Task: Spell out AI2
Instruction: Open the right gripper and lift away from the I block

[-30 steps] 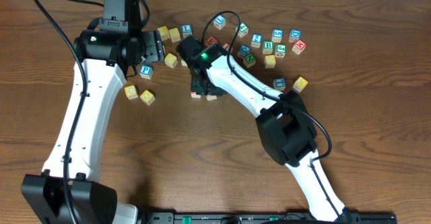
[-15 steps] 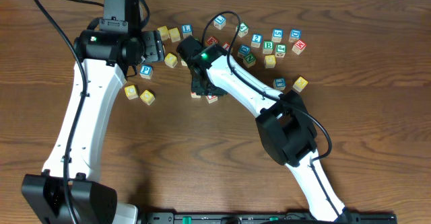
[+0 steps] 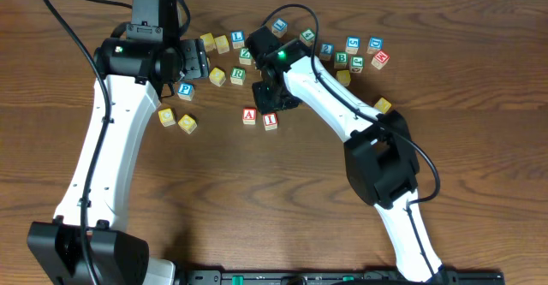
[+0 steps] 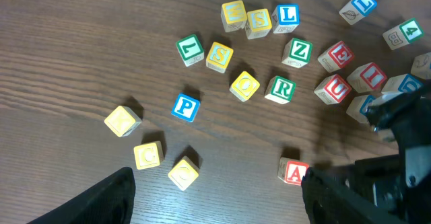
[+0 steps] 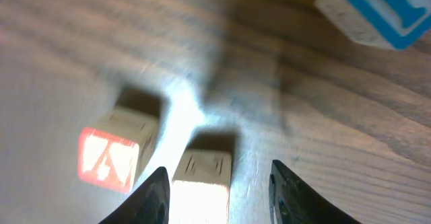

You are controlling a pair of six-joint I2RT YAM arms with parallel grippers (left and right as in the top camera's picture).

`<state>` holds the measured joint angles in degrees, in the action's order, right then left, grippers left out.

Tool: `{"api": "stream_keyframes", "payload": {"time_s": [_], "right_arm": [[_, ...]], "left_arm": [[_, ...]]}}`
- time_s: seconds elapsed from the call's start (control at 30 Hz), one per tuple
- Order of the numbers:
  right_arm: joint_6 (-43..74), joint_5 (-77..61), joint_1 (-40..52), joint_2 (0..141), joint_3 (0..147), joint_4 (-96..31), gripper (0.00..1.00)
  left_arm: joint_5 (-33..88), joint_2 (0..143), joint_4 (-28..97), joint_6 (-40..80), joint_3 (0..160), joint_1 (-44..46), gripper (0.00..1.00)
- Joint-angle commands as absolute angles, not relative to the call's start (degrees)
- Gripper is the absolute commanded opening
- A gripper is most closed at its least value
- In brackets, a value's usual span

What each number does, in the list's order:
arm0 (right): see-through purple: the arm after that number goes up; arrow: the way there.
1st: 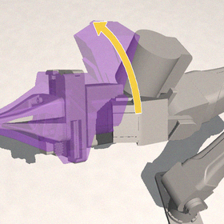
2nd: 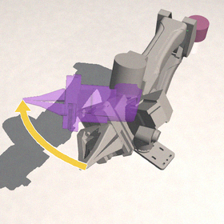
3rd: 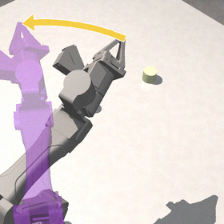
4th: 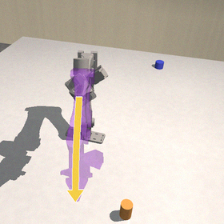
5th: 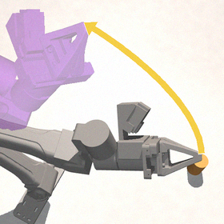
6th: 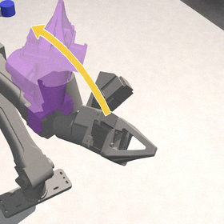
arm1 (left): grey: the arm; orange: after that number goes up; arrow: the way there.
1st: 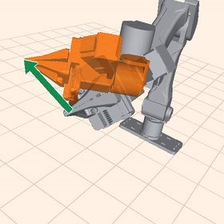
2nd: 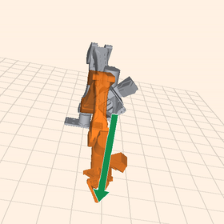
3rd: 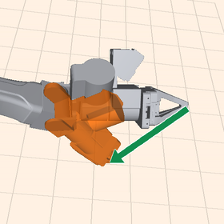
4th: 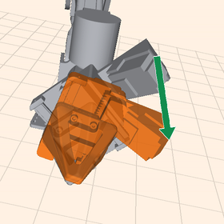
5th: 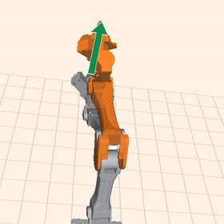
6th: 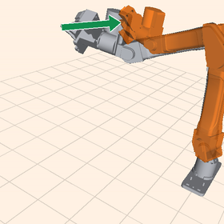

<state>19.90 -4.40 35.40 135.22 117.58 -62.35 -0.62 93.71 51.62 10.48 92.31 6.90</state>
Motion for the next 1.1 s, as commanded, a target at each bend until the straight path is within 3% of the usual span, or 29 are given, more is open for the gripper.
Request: {"api": "stream_keyframes", "payload": {"time_s": [0.0, 0.47, 0.7, 1.07], "right_arm": [[11.1, -7.4, 35.4, 132.8, 118.3, -64.0, 0.42], [14.9, -3.0, 32.9, 131.7, 125.3, -67.1, 0.4], [16.7, -3.7, 28.8, 131.7, 141.3, -70.1, 0.52], [23.4, 4.8, 21.1, 136.2, 145.5, -65.1, 0.49]], "left_arm": [[-1.8, 94.3, 51.8, 10.4, 91.9, 6.8, 0.78], [-1.8, 94.3, 51.8, 10.4, 91.9, 6.8, 0.78], [-1.8, 94.3, 51.5, 10.3, 91.9, 6.8, 0.78], [-1.8, 94.3, 50.7, 10.3, 91.9, 6.8, 0.78]]}}
